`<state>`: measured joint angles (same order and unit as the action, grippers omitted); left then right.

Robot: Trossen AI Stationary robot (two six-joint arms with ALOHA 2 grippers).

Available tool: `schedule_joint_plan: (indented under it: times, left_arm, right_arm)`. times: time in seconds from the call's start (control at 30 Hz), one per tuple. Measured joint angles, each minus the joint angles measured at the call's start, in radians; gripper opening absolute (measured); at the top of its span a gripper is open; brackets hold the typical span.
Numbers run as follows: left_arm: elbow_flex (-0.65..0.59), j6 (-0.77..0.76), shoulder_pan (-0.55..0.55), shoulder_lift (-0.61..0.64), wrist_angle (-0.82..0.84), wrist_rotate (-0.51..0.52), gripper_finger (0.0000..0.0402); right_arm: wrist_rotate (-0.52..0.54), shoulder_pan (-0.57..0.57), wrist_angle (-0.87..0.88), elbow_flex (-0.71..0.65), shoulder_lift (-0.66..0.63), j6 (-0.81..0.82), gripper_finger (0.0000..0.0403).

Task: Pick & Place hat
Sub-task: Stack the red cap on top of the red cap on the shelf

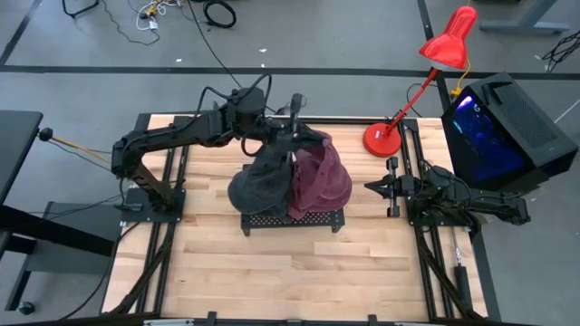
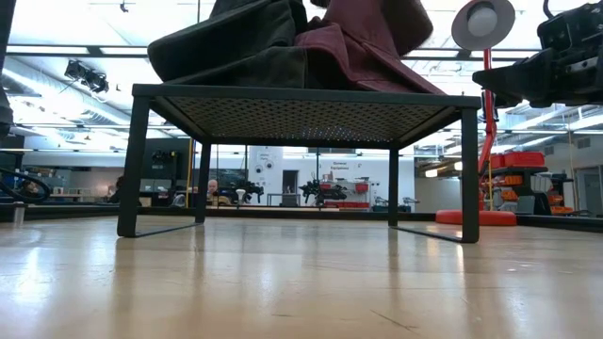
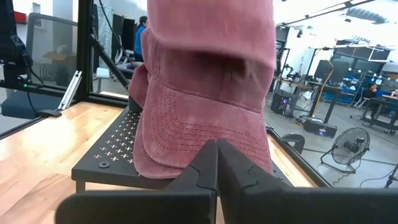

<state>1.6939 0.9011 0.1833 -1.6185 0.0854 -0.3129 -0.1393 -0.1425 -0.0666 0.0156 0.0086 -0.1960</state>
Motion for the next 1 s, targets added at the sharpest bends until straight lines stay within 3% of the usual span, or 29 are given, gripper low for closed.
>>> schedule_joint_plan:
  times: [0.7, 1.0]
  left_arm:
    - [-0.003, -0.032, 0.006, -0.062, -0.012, 0.005, 0.0005]
    - [-0.101, -0.035, 0.003, -0.066, -0.082, 0.021, 0.0005]
  right_arm:
    - [0.000, 0.000, 0.000, 0.000, 0.000, 0.000, 0.0004]
    - [0.000, 0.000, 0.000, 0.000, 0.000, 0.000, 0.0004]
